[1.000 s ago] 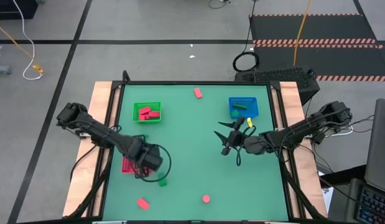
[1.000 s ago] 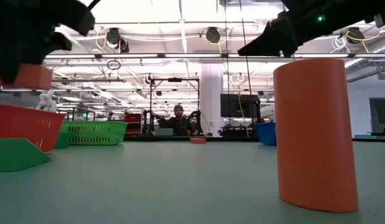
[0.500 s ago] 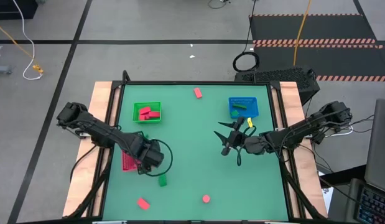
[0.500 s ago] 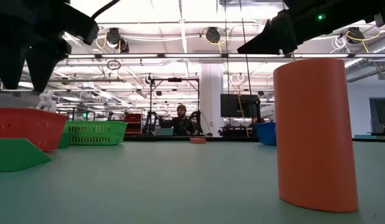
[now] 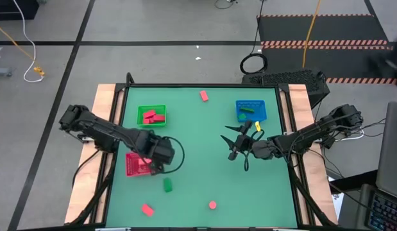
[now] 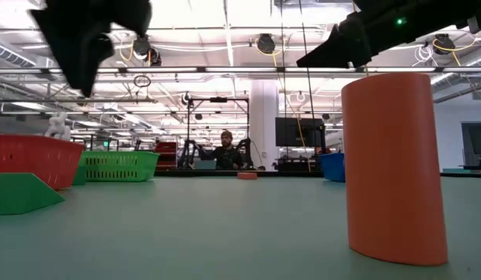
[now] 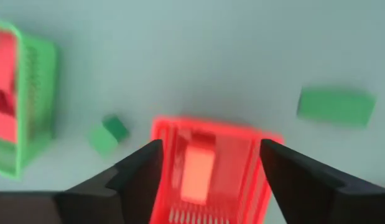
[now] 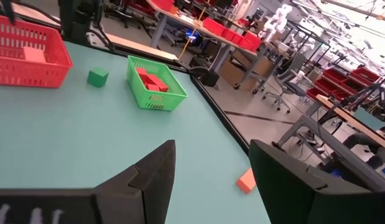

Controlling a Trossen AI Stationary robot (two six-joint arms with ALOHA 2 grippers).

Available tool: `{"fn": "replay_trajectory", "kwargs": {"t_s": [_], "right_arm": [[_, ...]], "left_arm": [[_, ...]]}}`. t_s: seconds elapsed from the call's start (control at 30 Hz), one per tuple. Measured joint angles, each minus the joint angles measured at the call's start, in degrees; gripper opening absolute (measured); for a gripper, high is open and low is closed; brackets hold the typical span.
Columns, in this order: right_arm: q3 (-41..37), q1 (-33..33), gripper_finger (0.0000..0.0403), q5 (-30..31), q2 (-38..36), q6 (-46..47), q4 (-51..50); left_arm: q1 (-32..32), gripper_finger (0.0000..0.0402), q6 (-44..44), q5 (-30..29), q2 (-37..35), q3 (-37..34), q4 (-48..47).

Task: Sort & place blocks by color
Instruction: Put the orange block into the red bin

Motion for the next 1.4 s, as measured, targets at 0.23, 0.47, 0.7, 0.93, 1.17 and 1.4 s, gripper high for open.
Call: {"fn": "replay_trajectory", "kwargs": {"t_s": [0.23,0.47,0.7,0.93,1.17,1.4], "right_arm": [[0.00,-0.12,0.0199,0.00,0.00,1.07,-0.27],[0.00,0.04,0.0199,-2.60,0.00,4.70,-3.95],[0.00,0.11,0.0199,-32.54,0.02,12.71,-10.85],[-0.04,3.43,0.0199,-50.88,0.04,19.59,-10.88],[-0.02,10.84,0.0199,-47.78,2.26,21.37,-9.56],[-1.06,14.10,0.0199,-38.73,4.33,26.46,-9.20]], "left_arm": [[2.06,0.0216,7.62,-1.77,0.00,2.37,15.01],[-0.68,0.0182,13.49,-1.71,0.84,2.42,29.87],[-6.06,0.0168,15.46,-5.94,4.81,2.31,38.04],[-10.54,0.0178,19.85,-6.14,11.21,2.36,48.31],[-11.81,0.0194,21.45,-6.09,16.56,2.48,62.84],[-14.34,0.0226,23.67,-2.94,24.21,2.27,78.52]]}}
